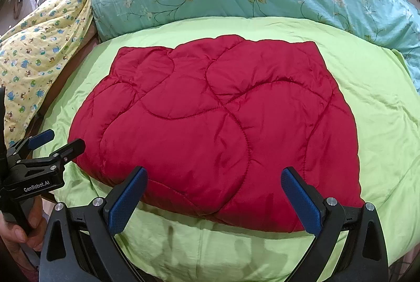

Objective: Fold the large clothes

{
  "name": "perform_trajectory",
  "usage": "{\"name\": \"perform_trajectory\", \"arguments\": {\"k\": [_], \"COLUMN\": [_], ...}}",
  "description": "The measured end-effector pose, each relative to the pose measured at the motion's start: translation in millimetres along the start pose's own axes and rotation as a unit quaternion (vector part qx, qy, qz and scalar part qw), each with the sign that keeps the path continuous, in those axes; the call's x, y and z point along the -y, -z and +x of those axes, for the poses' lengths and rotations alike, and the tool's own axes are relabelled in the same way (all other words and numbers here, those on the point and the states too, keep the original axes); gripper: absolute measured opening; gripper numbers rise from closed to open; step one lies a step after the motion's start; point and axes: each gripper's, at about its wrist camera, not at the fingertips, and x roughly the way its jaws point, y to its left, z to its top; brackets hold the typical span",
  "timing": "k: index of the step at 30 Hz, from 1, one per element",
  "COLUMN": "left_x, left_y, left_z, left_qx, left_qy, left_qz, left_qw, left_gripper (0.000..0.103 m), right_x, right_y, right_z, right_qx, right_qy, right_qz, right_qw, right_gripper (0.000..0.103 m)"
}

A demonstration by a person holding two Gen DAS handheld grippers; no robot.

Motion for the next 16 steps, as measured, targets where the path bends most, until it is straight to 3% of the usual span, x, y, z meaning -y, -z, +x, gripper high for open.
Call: {"name": "perform_trajectory", "arguments": {"k": [16], "left_x": [2.4], "left_y": [1.4], "left_z": [8.0], "left_qx": [-0.002], "left_qy": [0.004], "left_qz": [0.003], "left_qw": [1.0000], "left_gripper": [0.103], "right_x": [5.0], "right_y": [-0.2], "right_z": [5.2], "right_qx": [-0.004], "right_qy": [-0.001], "right_qz": [0.008], "right_qw": [1.000], "right_gripper": [0.102]}}
